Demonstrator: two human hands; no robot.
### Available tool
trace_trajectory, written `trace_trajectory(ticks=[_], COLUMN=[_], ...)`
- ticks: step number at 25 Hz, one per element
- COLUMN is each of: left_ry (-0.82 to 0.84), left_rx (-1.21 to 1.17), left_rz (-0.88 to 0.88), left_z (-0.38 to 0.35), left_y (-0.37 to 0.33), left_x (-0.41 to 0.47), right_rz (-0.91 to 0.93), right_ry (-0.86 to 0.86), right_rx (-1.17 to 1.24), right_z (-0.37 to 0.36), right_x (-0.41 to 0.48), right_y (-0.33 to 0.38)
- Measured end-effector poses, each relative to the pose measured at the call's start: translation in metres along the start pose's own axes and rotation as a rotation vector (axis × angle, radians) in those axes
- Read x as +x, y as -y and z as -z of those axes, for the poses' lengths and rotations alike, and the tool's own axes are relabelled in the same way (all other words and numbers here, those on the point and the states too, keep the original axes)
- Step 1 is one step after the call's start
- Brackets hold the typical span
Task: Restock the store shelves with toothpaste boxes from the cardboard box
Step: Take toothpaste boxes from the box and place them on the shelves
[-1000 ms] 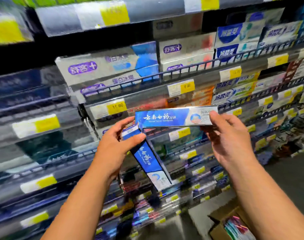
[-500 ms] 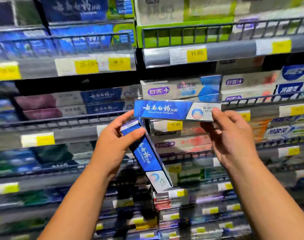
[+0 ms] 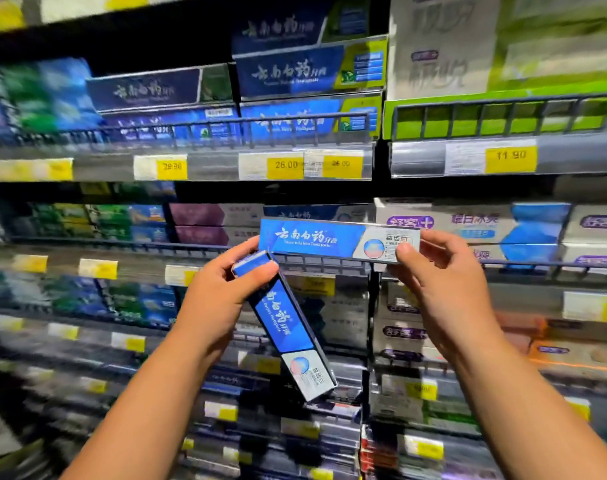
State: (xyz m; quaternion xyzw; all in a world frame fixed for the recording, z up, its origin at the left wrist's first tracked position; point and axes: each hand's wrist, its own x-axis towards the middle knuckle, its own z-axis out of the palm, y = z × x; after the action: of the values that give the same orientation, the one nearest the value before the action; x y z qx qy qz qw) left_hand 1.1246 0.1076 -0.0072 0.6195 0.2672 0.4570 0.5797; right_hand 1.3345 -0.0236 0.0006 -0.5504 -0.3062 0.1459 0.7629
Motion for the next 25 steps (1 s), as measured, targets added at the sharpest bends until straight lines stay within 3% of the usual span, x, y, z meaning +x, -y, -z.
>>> trace_trajectory(ticks=[5,11,20,25], left_ry=[-0.018,0.038,0.204,0.25], left_rx=[0.022,0.117,0.155,0.288], left_rz=[0.003,0.044,0.053,0.047], left_z=[0.029,0.063,0.075,0.074], left_y=[0.01,0.023,0.035,0.032], left_x=[0.027,0.072,0.104,0.104], right_rz=[0.16,0.394,0.388,0.336], right_ry=[0.021,-0.046,-0.123,-0.135], right_rx=[-0.25,-0.733,-1.249,-1.364], right_z=[-0.038,-0.081,-0.101,-0.104], right_x=[0.007,0.023,0.026,0.032], right_y=[-0.002,-0.01,-0.035,-0.038])
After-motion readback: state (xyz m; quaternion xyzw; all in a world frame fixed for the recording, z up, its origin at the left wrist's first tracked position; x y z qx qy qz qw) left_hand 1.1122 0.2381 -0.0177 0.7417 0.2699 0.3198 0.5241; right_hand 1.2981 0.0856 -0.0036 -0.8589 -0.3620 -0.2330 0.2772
